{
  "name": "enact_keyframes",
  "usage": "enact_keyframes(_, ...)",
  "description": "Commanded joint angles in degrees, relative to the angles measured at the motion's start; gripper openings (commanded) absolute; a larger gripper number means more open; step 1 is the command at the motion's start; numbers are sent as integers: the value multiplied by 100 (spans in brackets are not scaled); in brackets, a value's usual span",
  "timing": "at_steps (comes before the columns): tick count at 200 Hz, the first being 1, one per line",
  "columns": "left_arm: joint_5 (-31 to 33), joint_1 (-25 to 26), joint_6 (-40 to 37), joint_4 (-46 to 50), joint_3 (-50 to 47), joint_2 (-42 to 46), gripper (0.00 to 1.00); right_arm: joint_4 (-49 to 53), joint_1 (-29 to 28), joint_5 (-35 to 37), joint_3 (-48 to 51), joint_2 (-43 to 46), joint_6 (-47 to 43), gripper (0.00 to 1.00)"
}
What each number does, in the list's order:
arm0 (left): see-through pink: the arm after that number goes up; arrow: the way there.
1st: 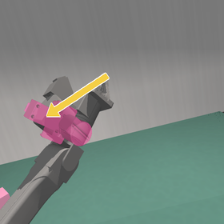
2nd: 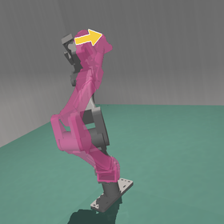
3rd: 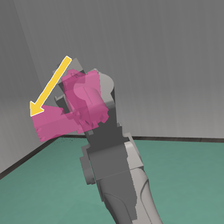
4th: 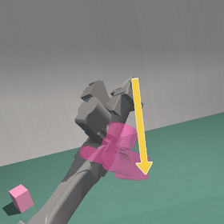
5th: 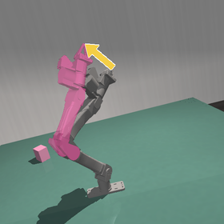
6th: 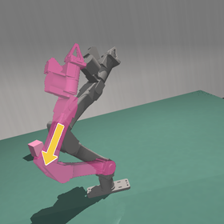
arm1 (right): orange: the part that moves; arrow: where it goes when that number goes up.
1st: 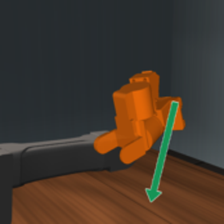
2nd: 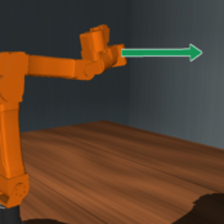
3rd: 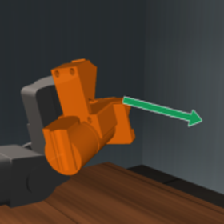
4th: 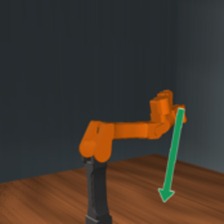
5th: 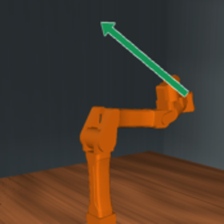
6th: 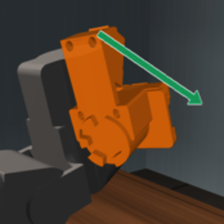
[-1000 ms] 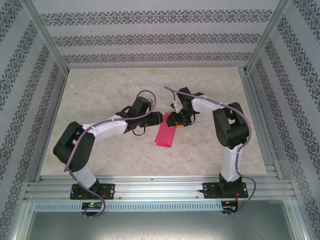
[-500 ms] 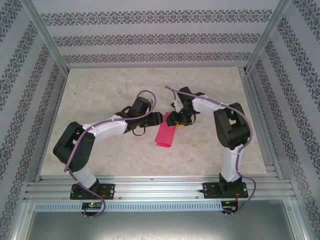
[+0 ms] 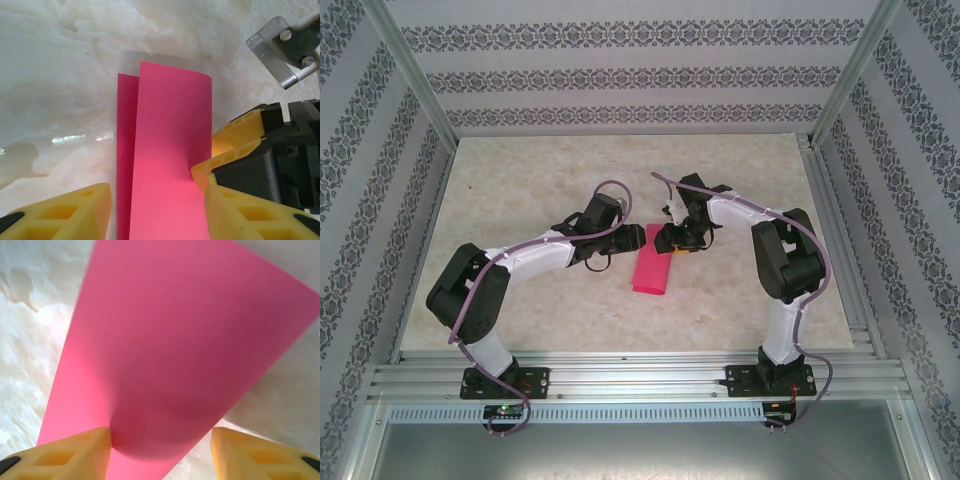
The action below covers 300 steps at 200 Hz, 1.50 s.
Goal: Fold a paper plane with a square sheet of paper (pick it up from the middle)
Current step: Fold the square sheet of paper in half at the center of the table, then hold the square sheet of paper at the center of the table.
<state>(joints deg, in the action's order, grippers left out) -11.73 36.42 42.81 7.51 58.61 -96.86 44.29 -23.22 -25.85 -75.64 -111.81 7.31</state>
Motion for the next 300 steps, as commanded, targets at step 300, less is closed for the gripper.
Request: enact_keyframes(300, -344, 50, 189, -173, -125, -53, 51, 420, -82, -21, -556, -424, -440, 56)
